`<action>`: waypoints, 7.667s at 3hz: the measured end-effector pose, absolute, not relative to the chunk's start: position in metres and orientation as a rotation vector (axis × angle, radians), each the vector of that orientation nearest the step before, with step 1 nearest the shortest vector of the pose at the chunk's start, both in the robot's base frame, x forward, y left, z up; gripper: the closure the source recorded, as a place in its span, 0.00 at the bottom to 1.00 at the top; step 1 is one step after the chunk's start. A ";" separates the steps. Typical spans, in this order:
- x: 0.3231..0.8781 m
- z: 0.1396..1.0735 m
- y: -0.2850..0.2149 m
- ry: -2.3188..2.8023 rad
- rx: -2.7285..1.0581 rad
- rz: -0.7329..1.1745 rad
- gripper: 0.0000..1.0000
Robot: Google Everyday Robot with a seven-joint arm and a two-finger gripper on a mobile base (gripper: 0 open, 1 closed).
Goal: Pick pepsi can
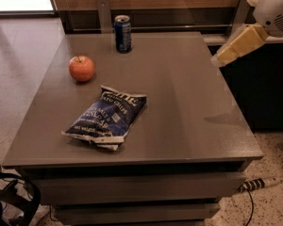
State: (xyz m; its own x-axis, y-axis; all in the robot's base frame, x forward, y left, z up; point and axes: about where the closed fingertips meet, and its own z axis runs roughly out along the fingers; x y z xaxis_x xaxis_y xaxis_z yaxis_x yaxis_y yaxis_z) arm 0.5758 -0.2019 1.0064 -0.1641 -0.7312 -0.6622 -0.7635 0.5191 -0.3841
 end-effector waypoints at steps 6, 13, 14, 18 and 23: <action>0.767 0.944 -0.050 1.663 -1.024 0.396 0.00; 0.838 0.897 0.051 1.519 -0.797 0.650 0.53; 0.837 0.896 0.054 1.519 -0.800 0.654 0.77; 0.816 0.962 0.057 1.473 -0.883 0.673 1.00; 0.777 1.043 0.053 1.362 -1.012 0.684 1.00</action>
Offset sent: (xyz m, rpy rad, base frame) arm 0.0340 0.0329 0.0151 0.1118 -0.0534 0.0251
